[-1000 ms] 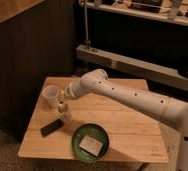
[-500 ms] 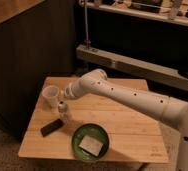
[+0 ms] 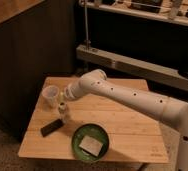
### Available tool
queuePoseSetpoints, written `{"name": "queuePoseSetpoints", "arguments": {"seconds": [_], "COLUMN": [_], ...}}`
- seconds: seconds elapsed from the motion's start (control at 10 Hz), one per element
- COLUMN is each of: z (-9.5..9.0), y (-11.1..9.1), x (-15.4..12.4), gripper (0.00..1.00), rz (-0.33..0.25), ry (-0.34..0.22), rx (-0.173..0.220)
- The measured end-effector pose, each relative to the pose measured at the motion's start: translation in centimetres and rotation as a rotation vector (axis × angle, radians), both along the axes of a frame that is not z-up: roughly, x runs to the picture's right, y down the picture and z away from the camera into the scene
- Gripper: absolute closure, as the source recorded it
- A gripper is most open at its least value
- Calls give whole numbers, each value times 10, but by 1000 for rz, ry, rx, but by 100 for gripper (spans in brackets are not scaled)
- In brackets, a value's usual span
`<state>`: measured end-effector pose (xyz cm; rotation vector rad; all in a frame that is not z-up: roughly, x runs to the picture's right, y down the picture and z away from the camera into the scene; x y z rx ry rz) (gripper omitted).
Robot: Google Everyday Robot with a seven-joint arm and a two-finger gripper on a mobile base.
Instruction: Knock the bottle over
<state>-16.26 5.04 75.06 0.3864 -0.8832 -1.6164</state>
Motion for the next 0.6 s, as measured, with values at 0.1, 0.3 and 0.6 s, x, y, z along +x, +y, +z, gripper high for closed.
{"name": "queuePoseSetpoints", "arguments": {"seconds": [0.1,0.3,0.6], "z": [-3,-8,-3], "y": [6,19,10], "x": [2,10,2], "gripper": [100,100,100], "rz": [-7,-19,-14], "ry": [1,8,8], "rx": [-9,-40,-26]}}
